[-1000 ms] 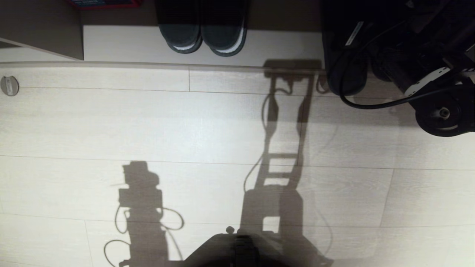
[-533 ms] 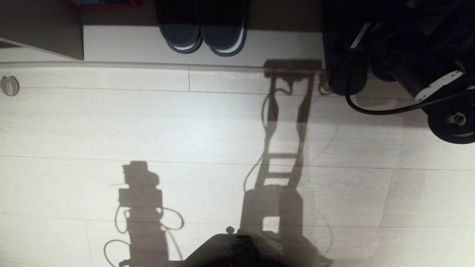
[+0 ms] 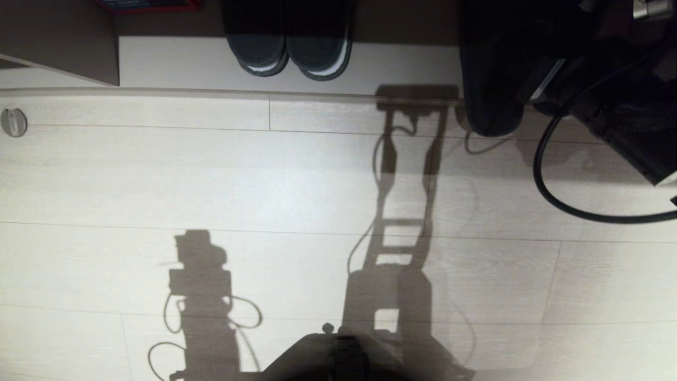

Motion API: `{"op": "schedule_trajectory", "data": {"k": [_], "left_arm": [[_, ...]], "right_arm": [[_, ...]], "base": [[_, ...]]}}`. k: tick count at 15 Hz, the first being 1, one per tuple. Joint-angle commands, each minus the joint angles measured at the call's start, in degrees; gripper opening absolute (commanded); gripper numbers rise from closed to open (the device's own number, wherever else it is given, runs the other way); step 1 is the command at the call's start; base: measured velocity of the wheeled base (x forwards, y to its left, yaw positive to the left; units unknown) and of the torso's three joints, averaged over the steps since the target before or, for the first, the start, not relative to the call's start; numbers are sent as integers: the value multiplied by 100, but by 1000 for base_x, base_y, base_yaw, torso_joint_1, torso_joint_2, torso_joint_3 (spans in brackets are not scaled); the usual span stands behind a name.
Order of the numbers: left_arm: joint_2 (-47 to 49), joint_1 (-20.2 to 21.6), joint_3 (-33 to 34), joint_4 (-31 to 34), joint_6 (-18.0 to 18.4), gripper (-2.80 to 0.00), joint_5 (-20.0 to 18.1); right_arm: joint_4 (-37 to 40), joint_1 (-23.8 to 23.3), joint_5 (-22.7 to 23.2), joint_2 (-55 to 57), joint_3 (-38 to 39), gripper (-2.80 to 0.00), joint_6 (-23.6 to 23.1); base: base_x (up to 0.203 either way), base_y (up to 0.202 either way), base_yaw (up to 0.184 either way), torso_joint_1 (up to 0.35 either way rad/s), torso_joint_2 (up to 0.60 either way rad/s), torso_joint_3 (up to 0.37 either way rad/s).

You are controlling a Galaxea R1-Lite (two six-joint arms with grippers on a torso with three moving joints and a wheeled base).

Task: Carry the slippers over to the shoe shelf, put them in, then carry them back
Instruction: Place the slippers into the shoe cabinet, then pick up the slippers in the shoe cabinet

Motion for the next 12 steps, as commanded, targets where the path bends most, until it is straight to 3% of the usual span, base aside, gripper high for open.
{"op": "schedule_trajectory", "data": {"k": [1, 5, 7, 12], "left_arm": [[0, 6, 0, 0, -2, -280, 1], [0, 5, 0, 0, -2, -280, 1], [0, 6, 0, 0, -2, -280, 1], [0, 6, 0, 0, -2, -280, 1]], "right_arm": [[-37, 28, 3, -743, 771, -280, -13], [-22, 42, -11, -1452, 1639, -280, -24], [34, 31, -46, -2451, 2371, -280, -33], [1453, -351, -175, -4853, 3624, -280, -2]], "base": [[0, 0, 0, 0, 0, 0], [0, 0, 0, 0, 0, 0], [0, 0, 0, 0, 0, 0], [0, 0, 0, 0, 0, 0]]}}
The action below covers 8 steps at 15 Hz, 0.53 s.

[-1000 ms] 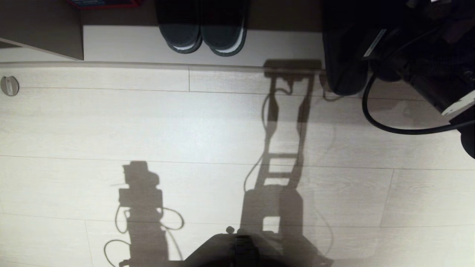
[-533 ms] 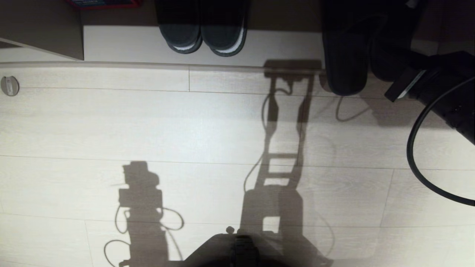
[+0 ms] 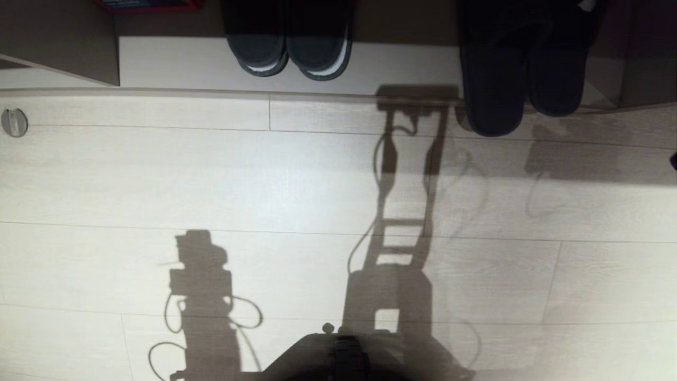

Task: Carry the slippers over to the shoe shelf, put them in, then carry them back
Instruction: Pick up the slippers in the shoe cabinet

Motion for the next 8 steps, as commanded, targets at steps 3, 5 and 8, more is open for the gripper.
{"op": "schedule_trajectory", "data": {"k": [3, 5, 8], "left_arm": [[0, -7, 0, -2, -3, -280, 1], [-1, -7, 0, -2, -3, -280, 1], [0, 1, 0, -2, -3, -280, 1]], "right_arm": [[1369, -768, -29, -2040, 532, -280, 48], [1873, -1213, -12, -2715, 880, -280, 80], [2073, -1707, 7, -3358, 1713, -280, 97]], "base": [[0, 0, 0, 0, 0, 0], [0, 0, 0, 0, 0, 0], [0, 0, 0, 0, 0, 0]]}}
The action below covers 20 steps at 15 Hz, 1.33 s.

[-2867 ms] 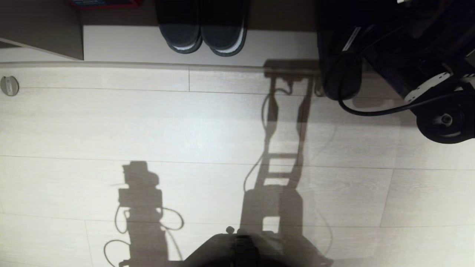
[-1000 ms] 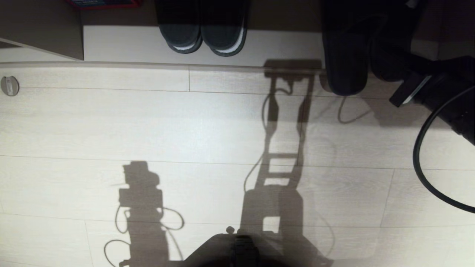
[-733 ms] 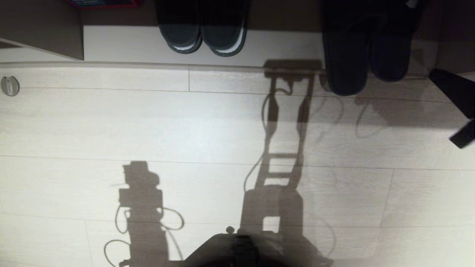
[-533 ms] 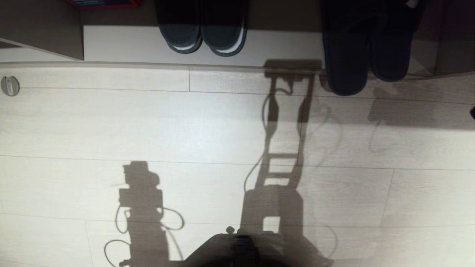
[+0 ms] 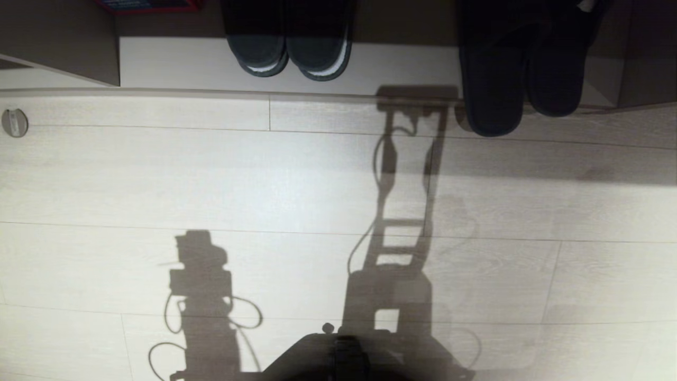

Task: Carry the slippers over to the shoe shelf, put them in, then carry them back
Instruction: Pick up the slippers in the shoe cabinet

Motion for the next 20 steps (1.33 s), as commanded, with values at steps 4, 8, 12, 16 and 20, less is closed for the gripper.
{"op": "schedule_trajectory", "data": {"k": [4, 8, 12, 16, 20], "left_arm": [[0, 7, 0, -2, -2, -280, 1], [0, 4, 0, -2, -2, -280, 1], [9, 7, 0, -2, -2, -280, 1], [0, 7, 0, -11, -37, -280, 1], [0, 2, 0, -11, -46, -280, 10]], "right_arm": [[257, -132, 143, -810, 894, -280, 58], [1837, -148, 357, -1891, 937, -280, 197], [2157, -152, 388, -1821, 948, -280, 291], [2140, -152, 256, -1829, 948, -280, 564], [2140, -152, 256, -1829, 948, -280, 564]], "base": [[0, 0, 0, 0, 0, 0], [0, 0, 0, 0, 0, 0], [0, 0, 0, 0, 0, 0], [0, 0, 0, 0, 0, 0], [0, 0, 0, 0, 0, 0]]}}
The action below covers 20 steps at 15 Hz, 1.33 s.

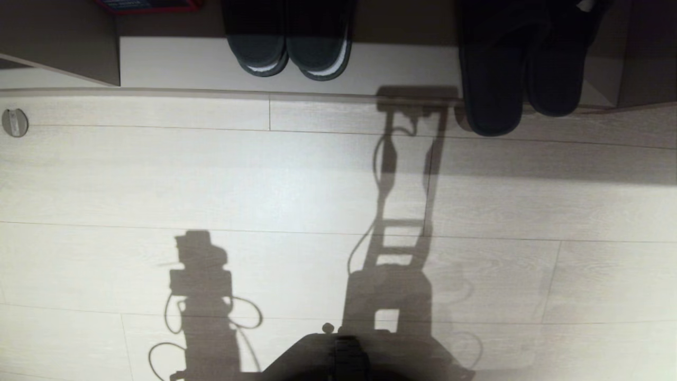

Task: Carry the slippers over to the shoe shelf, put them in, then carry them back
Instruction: Pick up the slippers in the shoe cabinet

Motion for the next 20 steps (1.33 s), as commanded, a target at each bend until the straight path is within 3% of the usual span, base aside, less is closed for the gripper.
{"op": "schedule_trajectory", "data": {"k": [1, 4, 6, 9, 11, 17, 18, 19, 20], "left_arm": [[0, 5, 0, -2, -13, -280, 4], [0, 6, 0, -2, -13, -280, 4], [0, -2, 0, 6, -4, -280, 4], [0, 6, 0, 3, -4, -280, 4], [0, 6, 0, 6, -4, -280, 4], [0, -2, 0, 6, -4, -280, -5], [0, 6, 0, 6, -4, -280, 4], [0, 6, 0, 6, -4, -280, -2], [0, 6, 0, 6, -4, -280, 4]], "right_arm": [[-2, 3, -1, 29, 0, -280, -3], [-1, 3, 51, 63, -83, -280, -8], [151, 5, 147, 299, -686, -280, -11], [122, 17, 260, 1844, -1689, -280, -3], [-385, 55, 334, 3201, -2304, -280, -27], [-3078, 304, 486, 6832, -4101, -280, -492], [-3424, 354, 498, 7176, -4482, -223, -618], [-3719, 390, 507, 7474, -4839, 0, -762], [-3946, 417, 512, 7732, -5173, 0, -905]], "base": [[0, 0, 0, 0, 0, 0], [0, 0, 0, 0, 0, 0], [0, 0, 0, 0, 0, 0], [0, 0, 0, 0, 0, 0], [0, 0, 0, 0, 0, 0], [0, 0, 0, 0, 0, 0], [0, 0, 0, 0, 0, 0], [0, 0, 0, 0, 0, 0], [0, 0, 0, 0, 0, 0]]}}
